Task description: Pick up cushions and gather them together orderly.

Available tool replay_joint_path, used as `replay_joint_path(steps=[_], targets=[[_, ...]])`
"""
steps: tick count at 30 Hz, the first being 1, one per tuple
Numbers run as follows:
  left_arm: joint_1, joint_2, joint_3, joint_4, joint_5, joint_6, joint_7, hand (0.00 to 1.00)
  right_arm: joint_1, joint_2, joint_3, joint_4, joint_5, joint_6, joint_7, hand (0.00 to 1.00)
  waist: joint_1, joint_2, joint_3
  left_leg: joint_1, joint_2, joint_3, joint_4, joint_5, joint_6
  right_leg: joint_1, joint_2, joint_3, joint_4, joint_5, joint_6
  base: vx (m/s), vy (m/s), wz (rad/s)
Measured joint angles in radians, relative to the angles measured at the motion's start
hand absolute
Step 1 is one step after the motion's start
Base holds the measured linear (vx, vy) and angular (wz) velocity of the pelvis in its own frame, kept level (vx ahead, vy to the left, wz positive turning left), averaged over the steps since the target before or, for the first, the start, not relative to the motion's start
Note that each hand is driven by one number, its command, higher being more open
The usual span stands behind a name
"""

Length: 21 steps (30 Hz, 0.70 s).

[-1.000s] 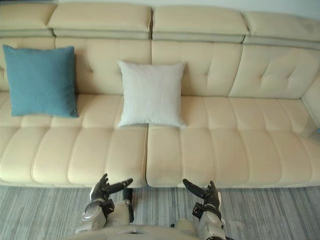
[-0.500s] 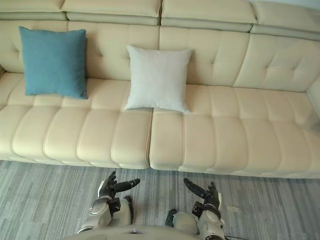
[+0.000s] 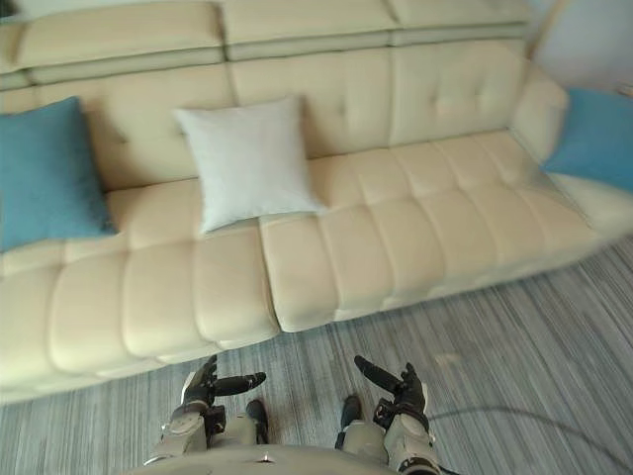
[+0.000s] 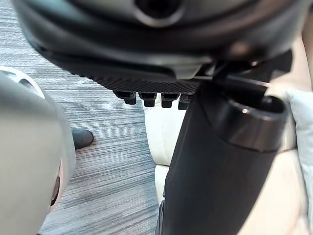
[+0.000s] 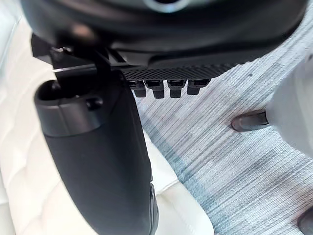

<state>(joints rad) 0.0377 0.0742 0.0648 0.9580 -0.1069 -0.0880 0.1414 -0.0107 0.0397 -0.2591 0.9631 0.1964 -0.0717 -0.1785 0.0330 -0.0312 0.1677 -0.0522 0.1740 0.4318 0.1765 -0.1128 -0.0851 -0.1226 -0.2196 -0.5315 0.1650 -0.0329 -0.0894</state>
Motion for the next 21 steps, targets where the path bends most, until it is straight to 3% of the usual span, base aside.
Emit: replay_joint_path(steps=[2, 4, 5, 8, 10, 11, 12, 13, 15, 16, 19, 20, 21], targets=[[0.002, 0.004, 0.0, 0.009, 0.0, 0.002, 0.0, 1.0, -0.004, -0.011, 0.001, 0.023, 0.0, 0.006, 0.0, 1.0, 0.0, 0.009, 0.003, 0.021, 0.009, 0.042, 0.0, -0.014, -0.02, 0.003, -0.028, -0.119, 0.021, 0.008, -0.007, 0.01, -0.042, -1.46], [0.007, 0.013, -0.001, 0.012, 0.003, 0.002, -0.002, 1.0, -0.002, -0.019, 0.001, 0.035, -0.001, 0.015, -0.001, 1.0, -0.003, 0.005, 0.003, 0.043, 0.021, 0.071, 0.002, -0.018, -0.035, -0.003, -0.022, -0.138, 0.019, 0.047, 0.051, 0.09, -0.08, -1.31], [0.005, 0.016, -0.003, 0.029, 0.01, 0.003, -0.008, 1.0, 0.006, -0.034, 0.001, 0.036, -0.001, 0.02, -0.001, 1.0, -0.016, 0.018, 0.005, 0.062, 0.046, 0.102, 0.006, -0.008, -0.043, -0.012, 0.004, -0.115, 0.024, 0.05, 0.1, 0.14, -0.097, -0.74], [-0.009, 0.004, -0.014, 0.04, 0.032, 0.003, -0.018, 1.0, 0.006, -0.069, -0.005, 0.036, -0.001, 0.021, -0.002, 1.0, -0.034, 0.046, 0.006, 0.075, 0.088, 0.096, 0.033, -0.006, -0.046, -0.024, 0.048, -0.081, 0.027, 0.023, 0.095, 0.23, -0.183, -0.76], [-0.016, -0.003, -0.025, 0.046, 0.04, 0.003, -0.023, 1.0, 0.015, -0.082, -0.006, 0.035, -0.001, 0.021, -0.005, 1.0, -0.04, 0.054, 0.007, 0.066, 0.145, 0.092, 0.167, -0.006, -0.047, 0.008, 0.082, -0.055, 0.012, 0.009, 0.087, 0.27, -0.234, -0.59], [-0.011, -0.009, -0.025, 0.046, 0.04, 0.002, -0.026, 1.0, 0.022, -0.088, -0.005, 0.033, -0.001, 0.017, -0.005, 1.0, -0.04, 0.064, 0.007, 0.049, 0.191, 0.071, 0.29, -0.001, -0.045, 0.045, 0.107, -0.032, -0.012, 0.004, 0.083, 0.24, -0.226, -0.7], [-0.008, -0.014, -0.024, 0.046, 0.04, 0.001, -0.033, 1.0, 0.028, -0.094, -0.002, 0.033, -0.001, 0.012, -0.005, 1.0, -0.038, 0.073, 0.008, -0.025, 0.241, -0.001, 0.488, 0.057, -0.015, 0.082, 0.136, 0.003, -0.045, -0.01, 0.08, 0.23, -0.219, -0.68], [-0.008, -0.014, -0.023, 0.039, 0.041, -0.007, -0.031, 1.0, 0.026, -0.096, 0.004, 0.033, 0.0, 0.012, -0.006, 1.0, -0.038, 0.068, 0.015, -0.065, 0.248, -0.048, 0.56, 0.045, -0.024, 0.091, 0.135, 0.019, -0.052, -0.014, 0.074, 0.21, -0.135, -0.7], [-0.019, -0.013, -0.022, 0.008, 0.039, -0.02, -0.034, 1.0, 0.013, -0.11, 0.006, 0.035, 0.0, 0.014, -0.009, 1.0, -0.016, 0.071, 0.028, -0.181, 0.165, -0.182, 0.677, -0.129, -0.042, 0.105, 0.13, 0.094, -0.066, -0.03, 0.059, 0.16, 0.021, -0.87], [-0.018, -0.013, -0.021, 0.005, 0.039, -0.02, -0.032, 1.0, 0.013, -0.113, 0.005, 0.037, 0.0, 0.014, -0.012, 1.0, -0.006, 0.069, 0.037, -0.222, 0.114, -0.212, 0.661, -0.165, -0.029, 0.121, 0.125, 0.127, -0.073, -0.034, 0.061, 0.17, 0.1, -1.02], [-0.013, -0.015, 0.0, -0.017, 0.028, -0.018, -0.022, 1.0, 0.017, -0.108, 0.0, 0.037, 0.0, 0.015, -0.027, 1.0, 0.017, 0.076, 0.063, -0.308, -0.007, -0.272, 0.449, -0.159, -0.01, 0.174, 0.114, 0.21, -0.076, -0.061, 0.099, 0.2, 0.159, -0.86], [-0.013, -0.019, 0.001, -0.023, 0.028, -0.018, -0.018, 1.0, 0.019, -0.106, -0.004, 0.034, 0.0, 0.015, -0.028, 1.0, 0.019, 0.08, 0.066, -0.315, -0.023, -0.288, 0.385, -0.144, -0.008, 0.178, 0.115, 0.221, -0.075, -0.069, 0.111, 0.27, 0.264, -0.97], [-0.004, -0.034, 0.024, -0.033, 0.025, -0.021, -0.016, 1.0, 0.028, -0.103, -0.005, 0.026, -0.001, 0.014, -0.03, 1.0, 0.03, 0.1, 0.063, -0.311, -0.045, -0.341, 0.199, -0.065, -0.017, 0.185, 0.125, 0.274, -0.062, -0.094, 0.146, 0.29, 0.285, -0.99]])
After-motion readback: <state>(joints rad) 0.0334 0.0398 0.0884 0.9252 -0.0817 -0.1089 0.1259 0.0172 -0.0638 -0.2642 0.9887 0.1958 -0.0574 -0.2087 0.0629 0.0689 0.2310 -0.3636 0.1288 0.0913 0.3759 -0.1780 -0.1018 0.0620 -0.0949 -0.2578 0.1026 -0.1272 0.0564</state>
